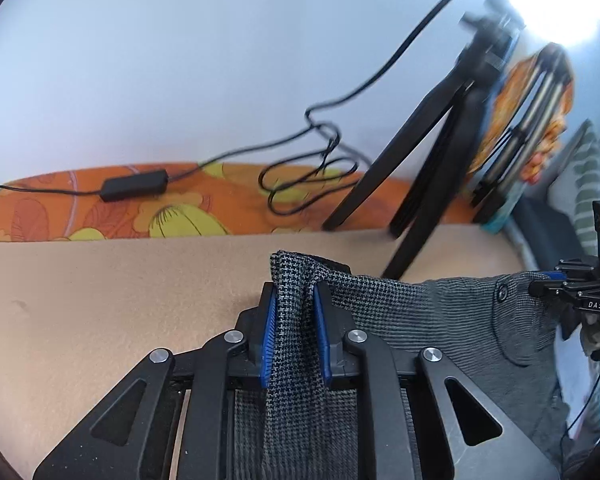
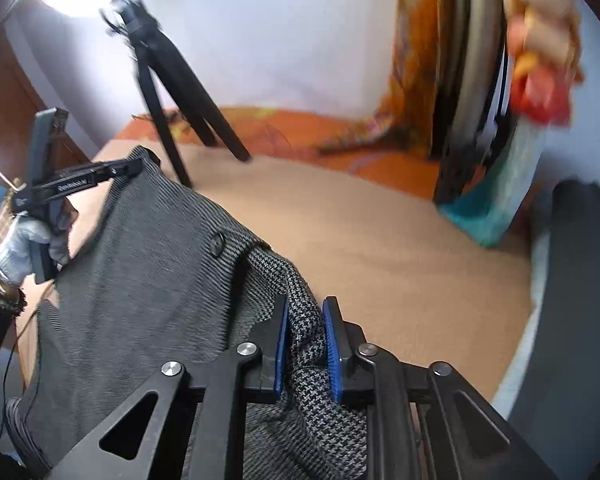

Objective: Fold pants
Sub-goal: 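Lift the hems with the left gripper and fold them over toward the waistband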

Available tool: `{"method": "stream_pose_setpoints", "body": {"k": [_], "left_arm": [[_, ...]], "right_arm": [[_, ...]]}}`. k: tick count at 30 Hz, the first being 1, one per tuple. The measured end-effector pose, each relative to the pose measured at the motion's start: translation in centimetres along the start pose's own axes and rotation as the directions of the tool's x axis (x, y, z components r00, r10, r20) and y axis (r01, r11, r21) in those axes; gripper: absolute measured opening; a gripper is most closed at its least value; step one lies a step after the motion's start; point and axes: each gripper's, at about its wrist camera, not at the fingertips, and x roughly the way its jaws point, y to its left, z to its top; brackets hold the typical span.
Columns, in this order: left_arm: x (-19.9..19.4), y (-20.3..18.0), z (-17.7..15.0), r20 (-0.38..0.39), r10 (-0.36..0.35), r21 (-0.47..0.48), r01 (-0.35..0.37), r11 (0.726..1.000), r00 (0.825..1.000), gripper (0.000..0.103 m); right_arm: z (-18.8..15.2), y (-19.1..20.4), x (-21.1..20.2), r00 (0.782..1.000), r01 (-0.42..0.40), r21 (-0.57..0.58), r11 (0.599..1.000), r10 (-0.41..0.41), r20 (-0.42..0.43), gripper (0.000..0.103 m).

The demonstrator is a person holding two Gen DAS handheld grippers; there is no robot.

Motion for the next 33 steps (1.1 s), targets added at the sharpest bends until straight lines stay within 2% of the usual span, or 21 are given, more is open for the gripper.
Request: {"method": "stream_pose_setpoints", "body": {"k": [7, 12, 18, 25, 33], "left_arm": [[-7.1, -0.5, -0.6, 0.089, -0.037, 0.007, 0.037, 0.999, 0.995, 0.014], [-11.3, -1.5, -0.7, 0.138, -0.026, 0.034, 0.022, 0.999, 0.990, 0.014], [-17.5, -3.0, -2.9, 0.207, -0.026, 0.057, 0.014, 0.998, 0.978, 0.014], [-24.0, -6.8, -8.8, 0.253, -0.004, 0.121, -0.028, 0.992, 0.967, 0.014], [-27.1, -9.3, -18.5, 0.264, 0.023, 0.106, -0.053, 0.993, 0.964, 0.014]], "right_arm": [[-1.4, 3.5, -4.8, 0.996, 0.053, -0.080, 0.995, -0.048, 0.069, 0.012], [-1.7, 6.6, -9.0, 0.991, 0.074, -0.132, 0.988, -0.058, 0.124, 0.012], [-4.7, 10.0, -13.6, 0.981, 0.089, -0.200, 0.976, -0.051, 0.189, 0.011], [-10.2, 12.9, -17.0, 0.975, 0.125, -0.293, 0.948, -0.063, 0.212, 0.011], [-17.0, 15.0, -17.8, 0.973, 0.146, -0.359, 0.922, -0.070, 0.218, 0.011]]}}
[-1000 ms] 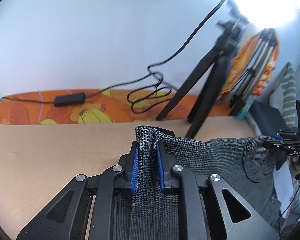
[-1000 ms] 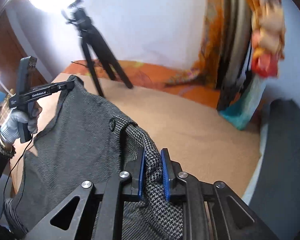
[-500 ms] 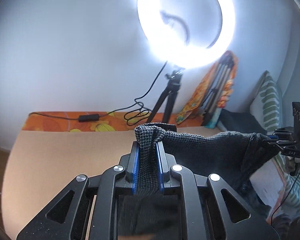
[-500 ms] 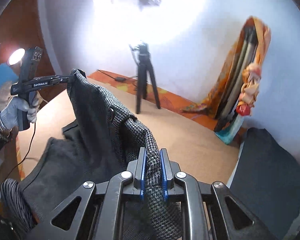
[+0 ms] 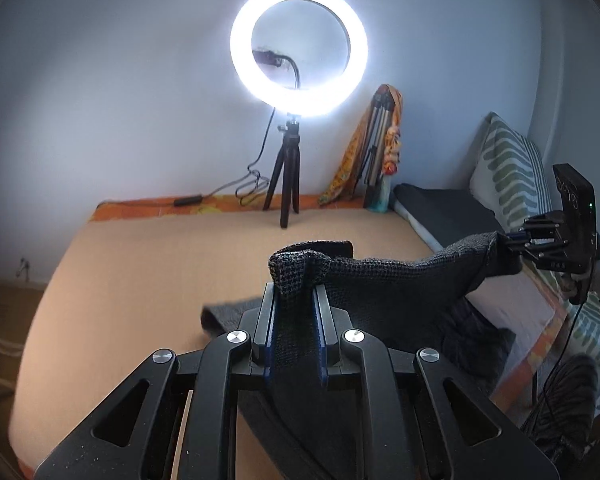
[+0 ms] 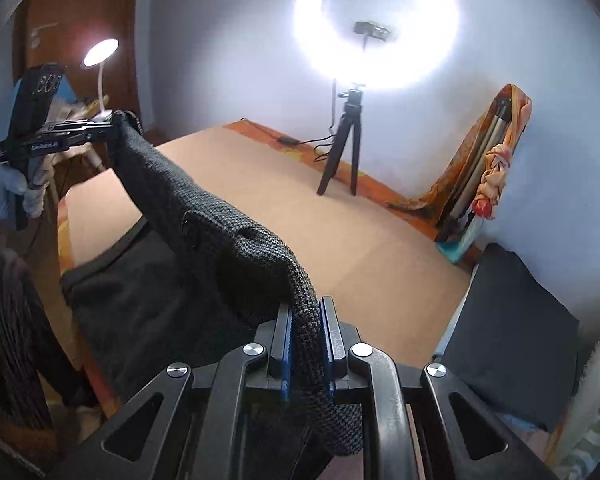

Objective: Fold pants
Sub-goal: 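Lift the hems with the left gripper and fold them over toward the waistband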

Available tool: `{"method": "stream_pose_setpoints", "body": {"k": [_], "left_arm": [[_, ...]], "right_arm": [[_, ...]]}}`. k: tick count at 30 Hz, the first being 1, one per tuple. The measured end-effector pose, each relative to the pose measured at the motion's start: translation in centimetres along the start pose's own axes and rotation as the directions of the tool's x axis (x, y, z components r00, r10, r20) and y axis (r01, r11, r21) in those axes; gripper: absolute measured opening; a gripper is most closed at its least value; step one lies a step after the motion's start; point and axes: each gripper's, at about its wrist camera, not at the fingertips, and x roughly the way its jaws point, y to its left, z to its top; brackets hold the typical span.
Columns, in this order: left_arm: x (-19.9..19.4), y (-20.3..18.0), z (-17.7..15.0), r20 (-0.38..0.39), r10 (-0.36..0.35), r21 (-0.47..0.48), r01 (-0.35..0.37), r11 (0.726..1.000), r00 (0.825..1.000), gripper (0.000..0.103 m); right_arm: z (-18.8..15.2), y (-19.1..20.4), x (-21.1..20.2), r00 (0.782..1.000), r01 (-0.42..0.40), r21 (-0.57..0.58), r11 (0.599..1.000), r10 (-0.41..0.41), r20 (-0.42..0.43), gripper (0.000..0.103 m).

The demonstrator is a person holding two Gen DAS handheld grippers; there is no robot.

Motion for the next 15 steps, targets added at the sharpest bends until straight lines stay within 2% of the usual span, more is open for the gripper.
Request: {"method": "stream_pose_setpoints", "body": {"k": [6, 11, 15], "left_arm": [[-0.7, -1.4, -6.6, -0.055, 0.007, -0.044, -0.009, 0.999, 0.998, 0.014], [-1.1, -2.1, -9.9, -0.118, 0.007, -0.035, -0.011, 0.999, 0.993, 0.014], [-1.6, -2.1, -11.0, -0.144, 0.019, -0.009, -0.020, 1.000, 0.989, 0.014]], "right_arm": [[-4.5, 3.3, 0.2, 1.000, 0.002, -0.068, 0.998, -0.004, -0.025, 0.011], [-7.6, 5.4, 1.2, 0.998, 0.015, -0.113, 0.993, -0.022, -0.061, 0.011], [-8.5, 6.4, 1.2, 0.997, 0.031, -0.145, 0.989, -0.041, -0.061, 0.011]]}}
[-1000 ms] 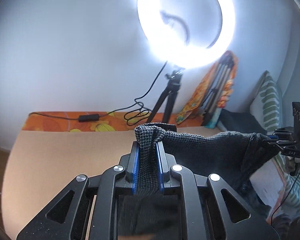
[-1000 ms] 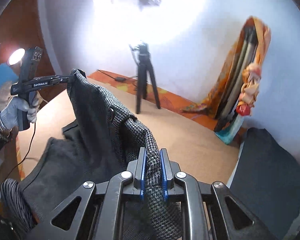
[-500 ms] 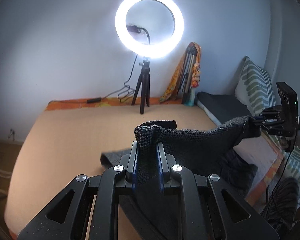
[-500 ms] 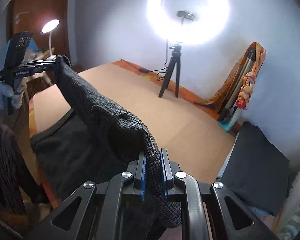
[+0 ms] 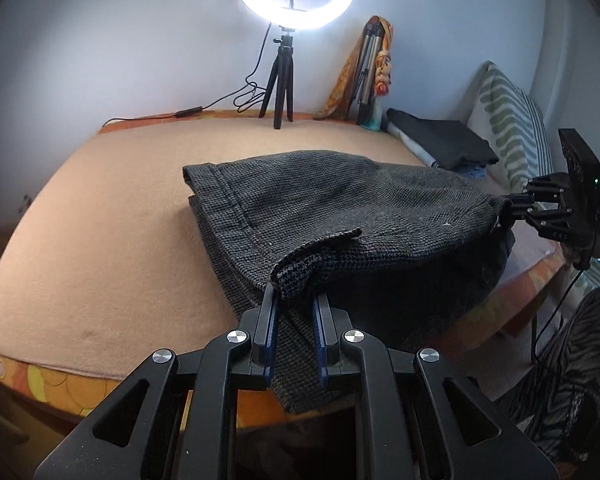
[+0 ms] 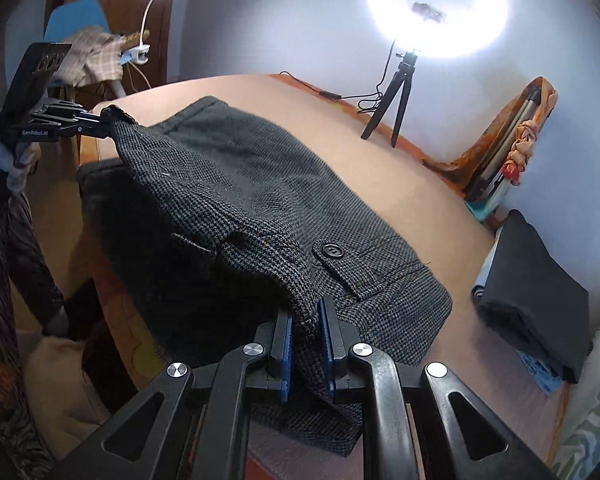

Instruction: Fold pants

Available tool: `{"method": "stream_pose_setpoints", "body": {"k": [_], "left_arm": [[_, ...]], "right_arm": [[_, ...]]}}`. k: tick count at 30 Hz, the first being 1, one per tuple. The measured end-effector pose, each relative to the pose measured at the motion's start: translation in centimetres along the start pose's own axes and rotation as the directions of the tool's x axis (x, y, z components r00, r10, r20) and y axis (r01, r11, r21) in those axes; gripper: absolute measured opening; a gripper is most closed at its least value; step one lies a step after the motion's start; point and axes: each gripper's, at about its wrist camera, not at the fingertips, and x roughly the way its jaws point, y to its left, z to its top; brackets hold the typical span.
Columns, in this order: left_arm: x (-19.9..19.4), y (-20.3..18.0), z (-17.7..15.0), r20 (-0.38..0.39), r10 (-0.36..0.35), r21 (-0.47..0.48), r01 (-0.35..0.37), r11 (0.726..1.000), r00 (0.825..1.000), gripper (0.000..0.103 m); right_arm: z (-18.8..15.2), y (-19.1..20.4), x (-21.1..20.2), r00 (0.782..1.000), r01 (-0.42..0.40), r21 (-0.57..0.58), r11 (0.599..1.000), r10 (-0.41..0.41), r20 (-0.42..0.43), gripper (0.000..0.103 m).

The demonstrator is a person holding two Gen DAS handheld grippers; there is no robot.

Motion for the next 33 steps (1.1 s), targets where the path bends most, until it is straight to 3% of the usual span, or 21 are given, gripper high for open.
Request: {"method": "stream_pose_setpoints", "body": {"k": [6, 16, 22, 26, 29, 31, 33], "left_arm": [[-2.2, 0.2, -0.5, 0.010, 0.005, 0.022, -0.006, 1.000, 1.000, 0.014], [-2.8, -1.9, -2.1, -0.142, -0.035, 0.124, 0.053, 0.991, 0.989, 0.013], [-5.1, -0.2, 0.3, -0.076, -0.033, 0.065, 0.038, 0.997, 0.997, 0.013], [-3.9, 0.1, 3.0, -0.040, -0.049, 0.058, 0.051, 0.997, 0.998, 0.014], [-1.6, -0.8, 4.9, -0.055, -0.071, 0.091, 0.076, 0.993, 0.996, 0.023], [0.2, -1.6, 5.8, -0.061, -0.073, 0.138, 0.081, 0.987, 0.995, 0.025], [2.1, -2.3, 6.9, -0.070, -0.091, 0.161, 0.101, 0.982, 0.993, 0.025]], "right_arm": [[-0.3, 1.8, -1.8, 0.999, -0.025, -0.037, 0.999, 0.026, 0.033, 0.011], [-2.9, 3.5, -0.4, 0.997, -0.032, -0.119, 0.992, 0.024, -0.069, 0.011], [-3.5, 4.2, 0.6, 0.992, -0.062, -0.170, 0.984, 0.041, -0.119, 0.011], [-3.5, 4.6, 1.2, 0.983, -0.090, -0.203, 0.975, 0.055, -0.173, 0.011], [-3.1, 4.3, 0.8, 0.975, -0.136, -0.185, 0.973, 0.098, -0.199, 0.014], [-2.2, 3.2, -0.2, 0.967, -0.191, -0.128, 0.973, 0.164, -0.197, 0.029], [-1.3, 1.8, -1.6, 0.957, -0.258, -0.059, 0.964, 0.246, -0.155, 0.034]]}}
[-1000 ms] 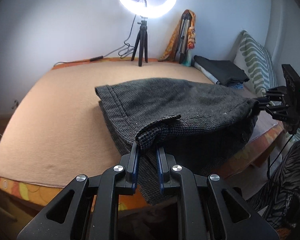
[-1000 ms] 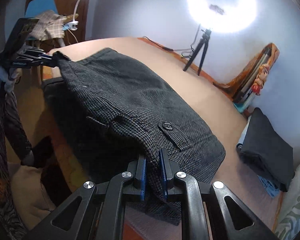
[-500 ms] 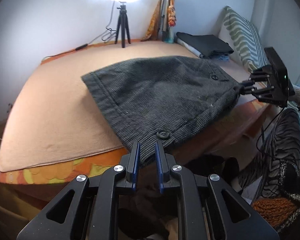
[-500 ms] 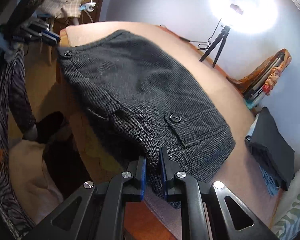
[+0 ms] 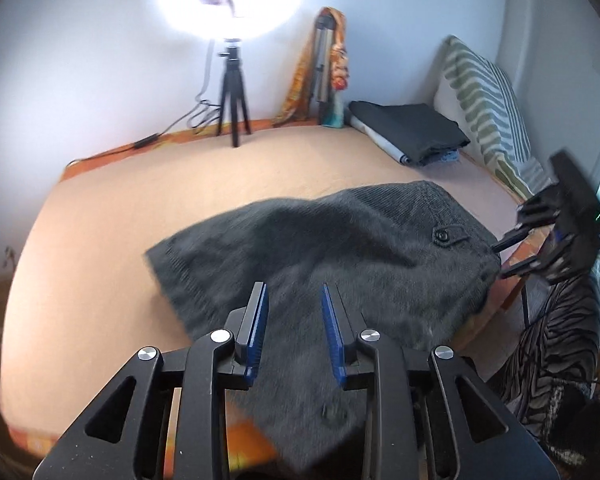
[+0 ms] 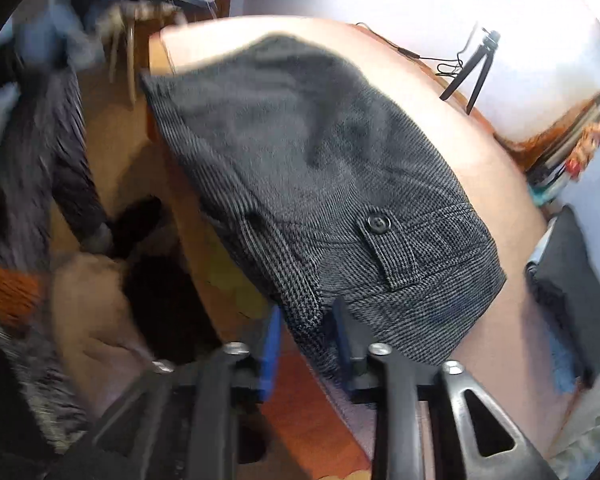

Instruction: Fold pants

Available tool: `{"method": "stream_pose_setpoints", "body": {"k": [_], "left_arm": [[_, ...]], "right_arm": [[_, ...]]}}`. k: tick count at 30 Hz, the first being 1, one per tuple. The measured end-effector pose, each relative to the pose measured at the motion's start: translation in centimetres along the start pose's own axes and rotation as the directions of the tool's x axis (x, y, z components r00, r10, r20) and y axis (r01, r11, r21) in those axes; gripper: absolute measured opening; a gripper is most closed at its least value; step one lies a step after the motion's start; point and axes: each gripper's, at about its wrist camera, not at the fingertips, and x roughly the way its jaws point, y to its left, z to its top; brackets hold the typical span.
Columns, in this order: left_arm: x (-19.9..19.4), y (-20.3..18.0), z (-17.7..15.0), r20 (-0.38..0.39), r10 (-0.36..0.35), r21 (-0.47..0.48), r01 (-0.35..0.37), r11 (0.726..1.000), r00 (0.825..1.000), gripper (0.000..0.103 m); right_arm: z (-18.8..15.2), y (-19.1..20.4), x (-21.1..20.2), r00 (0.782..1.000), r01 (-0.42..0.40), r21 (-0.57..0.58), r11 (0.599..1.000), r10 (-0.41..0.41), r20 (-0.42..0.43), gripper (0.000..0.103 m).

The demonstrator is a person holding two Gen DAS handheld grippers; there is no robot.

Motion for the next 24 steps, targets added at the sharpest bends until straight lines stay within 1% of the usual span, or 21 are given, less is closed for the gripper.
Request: {"method": "stream_pose_setpoints", "body": {"k": [2, 3, 4, 6, 7, 8, 10, 12, 13, 15, 17, 19, 20, 22, 24], "left_arm": [[1.7, -0.1, 0.6, -0.019, -0.029, 0.008, 0.029, 1.000, 0.999, 0.028], [2.9, -0.3, 0.7, -0.039, -0.048, 0.014, 0.049, 0.999, 0.998, 0.028], [3.7, -0.5, 0.6, -0.056, -0.062, 0.024, 0.064, 0.998, 0.997, 0.028], [5.8, -1.3, 0.0, -0.114, -0.074, 0.073, 0.083, 0.994, 0.991, 0.028], [6.4, -1.5, -0.3, -0.136, -0.074, 0.093, 0.087, 0.992, 0.988, 0.028], [7.1, -1.8, -0.8, -0.160, -0.075, 0.109, 0.093, 0.990, 0.984, 0.028], [8.0, -2.0, -1.9, -0.203, -0.094, 0.109, 0.118, 0.987, 0.975, 0.028], [9.0, -2.3, -3.5, -0.271, -0.119, 0.098, 0.151, 0.984, 0.955, 0.028], [8.6, -2.6, -4.4, -0.239, -0.110, 0.130, 0.144, 0.981, 0.965, 0.029], [8.1, -3.0, -5.0, -0.250, -0.106, 0.157, 0.148, 0.976, 0.963, 0.029], [7.5, -2.6, -5.2, -0.263, -0.126, 0.141, 0.167, 0.976, 0.957, 0.029], [7.2, -2.0, -5.1, -0.277, -0.143, 0.108, 0.179, 0.978, 0.950, 0.029], [7.0, -1.7, -4.7, -0.272, -0.139, 0.093, 0.170, 0.981, 0.952, 0.029], [6.3, -1.3, -3.3, -0.203, -0.132, 0.067, 0.148, 0.987, 0.970, 0.029], [5.5, -0.5, -1.3, -0.119, -0.133, 0.039, 0.138, 0.990, 0.984, 0.029]], "right_arm": [[1.0, -1.2, -1.8, 0.997, -0.030, 0.049, 0.998, 0.026, 0.073, 0.039], [1.8, -2.4, -2.7, 0.992, -0.047, 0.089, 0.995, 0.036, 0.119, 0.046], [2.4, -3.2, -3.1, 0.988, -0.057, 0.119, 0.991, 0.040, 0.146, 0.050], [4.1, -5.3, -3.3, 0.981, -0.065, 0.193, 0.979, 0.028, 0.190, 0.051], [4.9, -5.9, -3.0, 0.980, -0.065, 0.211, 0.975, 0.023, 0.199, 0.051], [5.9, -6.7, -2.4, 0.979, -0.048, 0.229, 0.972, 0.001, 0.202, 0.051], [7.6, -7.5, -0.9, 0.982, -0.020, 0.240, 0.971, -0.027, 0.188, 0.051], [9.0, -8.1, 0.8, 0.982, -0.018, 0.250, 0.968, -0.031, 0.188, 0.051], [9.7, -8.4, 1.9, 0.981, -0.036, 0.263, 0.964, -0.016, 0.192, 0.051], [10.4, -8.6, 3.7, 0.979, -0.077, 0.280, 0.957, 0.020, 0.201, 0.051], [10.4, -8.5, 5.9, 0.982, -0.097, 0.283, 0.954, 0.046, 0.183, 0.048], [9.8, -8.1, 8.3, 0.991, -0.084, 0.287, 0.954, 0.051, 0.123, 0.048], [9.2, -8.0, 9.6, 0.995, -0.086, 0.286, 0.954, 0.065, 0.081, 0.048], [8.1, -7.9, 10.9, 0.995, -0.096, 0.283, 0.954, 0.092, 0.029, 0.048], [7.9, -7.7, 10.9, 0.995, -0.103, 0.267, 0.958, 0.104, 0.012, 0.048]]}}
